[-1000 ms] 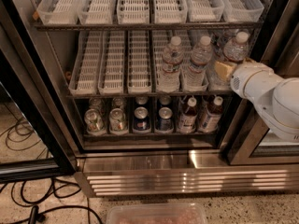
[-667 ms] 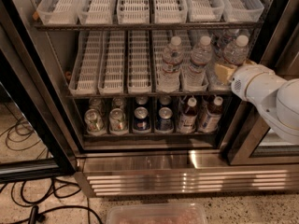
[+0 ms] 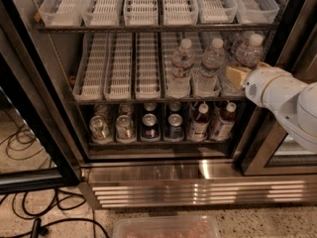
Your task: Pick water bottle from middle shelf of fridge
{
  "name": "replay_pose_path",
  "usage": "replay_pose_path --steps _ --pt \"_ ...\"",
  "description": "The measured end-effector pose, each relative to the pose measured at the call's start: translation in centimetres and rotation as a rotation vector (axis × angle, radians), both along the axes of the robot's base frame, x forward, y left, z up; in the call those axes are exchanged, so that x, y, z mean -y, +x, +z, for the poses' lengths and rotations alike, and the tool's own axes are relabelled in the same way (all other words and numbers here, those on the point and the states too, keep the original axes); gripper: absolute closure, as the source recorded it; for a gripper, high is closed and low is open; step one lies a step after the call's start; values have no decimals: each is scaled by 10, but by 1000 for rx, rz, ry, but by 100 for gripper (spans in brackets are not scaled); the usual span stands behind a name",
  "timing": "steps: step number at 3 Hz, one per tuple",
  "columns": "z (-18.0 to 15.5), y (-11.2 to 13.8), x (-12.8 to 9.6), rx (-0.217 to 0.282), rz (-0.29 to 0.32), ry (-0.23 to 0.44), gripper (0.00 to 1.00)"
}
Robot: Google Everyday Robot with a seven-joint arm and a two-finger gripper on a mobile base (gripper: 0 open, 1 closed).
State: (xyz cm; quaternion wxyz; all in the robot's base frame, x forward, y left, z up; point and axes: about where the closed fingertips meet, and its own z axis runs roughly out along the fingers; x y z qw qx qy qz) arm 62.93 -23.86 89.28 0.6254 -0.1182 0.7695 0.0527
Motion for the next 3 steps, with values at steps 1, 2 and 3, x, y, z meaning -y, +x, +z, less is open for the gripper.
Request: replay_pose_path --steps 1,2,3 --pt "15 -28 -11 -27 48 -22 100" --pt "28 -76 -22 -98 132 -74 100" --pt "18 -109 -35 -172 254 -129 100"
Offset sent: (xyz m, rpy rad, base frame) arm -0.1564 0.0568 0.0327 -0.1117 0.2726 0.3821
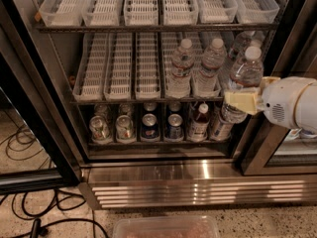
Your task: Pick water bottle from middle shelf of fridge
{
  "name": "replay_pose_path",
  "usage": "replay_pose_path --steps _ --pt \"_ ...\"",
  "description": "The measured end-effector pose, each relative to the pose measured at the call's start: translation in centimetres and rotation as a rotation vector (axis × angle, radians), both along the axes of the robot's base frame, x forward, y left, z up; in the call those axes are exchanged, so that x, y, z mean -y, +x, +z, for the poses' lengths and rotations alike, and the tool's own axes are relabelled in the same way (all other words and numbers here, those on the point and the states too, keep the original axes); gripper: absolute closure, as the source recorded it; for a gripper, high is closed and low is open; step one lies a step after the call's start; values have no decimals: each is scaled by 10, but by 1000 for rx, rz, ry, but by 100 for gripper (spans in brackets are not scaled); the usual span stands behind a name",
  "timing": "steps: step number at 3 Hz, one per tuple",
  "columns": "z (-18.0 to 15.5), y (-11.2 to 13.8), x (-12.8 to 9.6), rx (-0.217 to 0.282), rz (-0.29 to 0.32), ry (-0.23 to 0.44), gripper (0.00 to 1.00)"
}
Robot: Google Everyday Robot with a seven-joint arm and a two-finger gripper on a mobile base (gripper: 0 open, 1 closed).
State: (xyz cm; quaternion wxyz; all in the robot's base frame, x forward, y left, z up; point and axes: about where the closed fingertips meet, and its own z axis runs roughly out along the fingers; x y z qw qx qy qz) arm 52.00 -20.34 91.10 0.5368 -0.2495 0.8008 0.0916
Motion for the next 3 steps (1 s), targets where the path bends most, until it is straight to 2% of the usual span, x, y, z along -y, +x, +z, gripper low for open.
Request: replay_pose_path --steps 1,2,3 --pt "-18 -22 -21 -73 161 -30 100" --pt "-31 -47 -52 -113 363 -25 100" --pt "-36 -70 -79 -100 537 16 100"
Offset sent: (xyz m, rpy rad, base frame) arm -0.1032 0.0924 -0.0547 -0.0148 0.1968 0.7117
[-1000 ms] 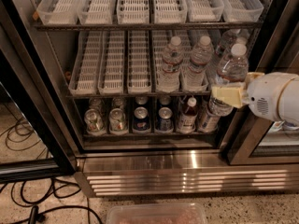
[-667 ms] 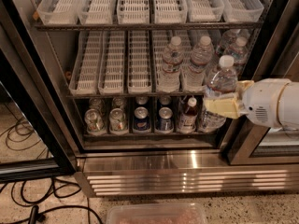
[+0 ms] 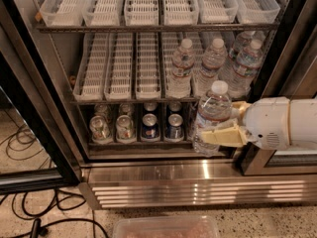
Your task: Pick water bottle from middle shelf of fridge
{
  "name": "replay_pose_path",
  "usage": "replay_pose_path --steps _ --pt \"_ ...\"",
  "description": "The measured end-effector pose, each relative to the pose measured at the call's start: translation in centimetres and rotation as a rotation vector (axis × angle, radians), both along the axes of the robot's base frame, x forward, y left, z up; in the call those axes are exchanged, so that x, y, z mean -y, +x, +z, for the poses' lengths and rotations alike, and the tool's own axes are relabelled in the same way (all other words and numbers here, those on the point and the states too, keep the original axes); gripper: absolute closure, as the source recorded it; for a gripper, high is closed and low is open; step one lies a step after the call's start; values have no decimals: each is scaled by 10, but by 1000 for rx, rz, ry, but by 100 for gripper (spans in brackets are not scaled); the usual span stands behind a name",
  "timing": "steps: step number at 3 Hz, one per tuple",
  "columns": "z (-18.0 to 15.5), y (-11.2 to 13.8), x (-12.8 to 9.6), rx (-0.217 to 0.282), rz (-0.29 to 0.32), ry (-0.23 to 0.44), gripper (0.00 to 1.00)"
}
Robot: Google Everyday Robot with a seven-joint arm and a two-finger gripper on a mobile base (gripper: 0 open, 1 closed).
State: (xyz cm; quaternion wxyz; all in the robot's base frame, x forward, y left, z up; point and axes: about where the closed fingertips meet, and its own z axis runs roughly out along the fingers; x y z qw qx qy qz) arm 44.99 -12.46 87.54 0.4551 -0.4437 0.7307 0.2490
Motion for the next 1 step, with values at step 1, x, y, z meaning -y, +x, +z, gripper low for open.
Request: replay_pose_path --steps 1 --pt "1 -6 -5 4 31 -3 100"
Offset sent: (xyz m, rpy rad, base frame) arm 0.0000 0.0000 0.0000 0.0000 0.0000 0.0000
